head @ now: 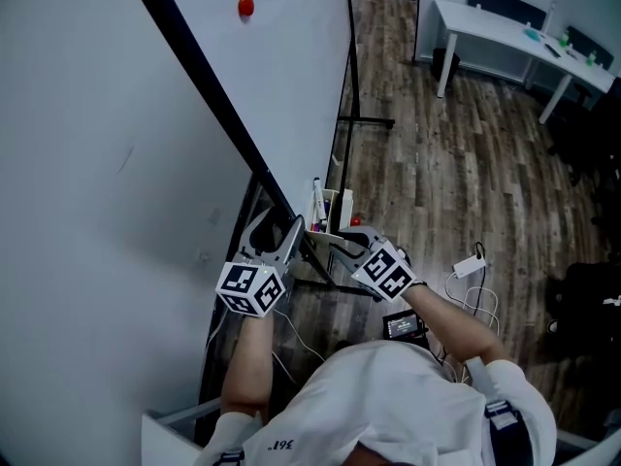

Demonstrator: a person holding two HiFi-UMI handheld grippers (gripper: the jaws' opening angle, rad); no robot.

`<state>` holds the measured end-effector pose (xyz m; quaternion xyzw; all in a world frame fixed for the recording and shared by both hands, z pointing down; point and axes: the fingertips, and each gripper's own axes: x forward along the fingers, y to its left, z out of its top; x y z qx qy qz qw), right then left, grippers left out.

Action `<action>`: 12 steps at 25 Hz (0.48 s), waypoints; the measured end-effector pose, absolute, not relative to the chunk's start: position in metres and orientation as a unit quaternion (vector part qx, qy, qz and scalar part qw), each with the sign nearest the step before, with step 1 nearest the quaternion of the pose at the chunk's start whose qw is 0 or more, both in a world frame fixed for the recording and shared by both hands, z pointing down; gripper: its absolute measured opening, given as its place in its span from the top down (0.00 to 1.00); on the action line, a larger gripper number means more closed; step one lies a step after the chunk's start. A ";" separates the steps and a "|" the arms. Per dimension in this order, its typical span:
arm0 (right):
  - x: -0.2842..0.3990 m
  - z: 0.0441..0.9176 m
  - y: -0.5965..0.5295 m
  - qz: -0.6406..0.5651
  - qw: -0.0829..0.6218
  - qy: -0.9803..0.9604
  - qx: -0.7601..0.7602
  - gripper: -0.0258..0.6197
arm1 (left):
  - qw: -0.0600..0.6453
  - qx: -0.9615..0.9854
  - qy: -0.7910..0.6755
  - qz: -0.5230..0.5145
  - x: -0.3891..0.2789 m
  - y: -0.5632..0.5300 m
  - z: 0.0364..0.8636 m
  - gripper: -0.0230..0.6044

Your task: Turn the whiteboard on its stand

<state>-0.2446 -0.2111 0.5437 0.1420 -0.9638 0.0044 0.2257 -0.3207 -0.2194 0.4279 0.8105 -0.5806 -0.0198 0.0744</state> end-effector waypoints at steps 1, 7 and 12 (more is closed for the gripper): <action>-0.245 0.545 -0.212 0.006 0.228 -0.963 0.141 0.80 | 0.076 0.810 -0.581 -0.018 -0.320 -0.222 0.428 0.61; -0.255 0.559 -0.218 0.015 0.238 -0.961 0.138 0.80 | 0.079 0.812 -0.578 -0.015 -0.321 -0.239 0.440 0.61; -0.252 0.557 -0.221 0.017 0.236 -0.961 0.142 0.80 | 0.086 0.811 -0.578 -0.018 -0.317 -0.244 0.441 0.61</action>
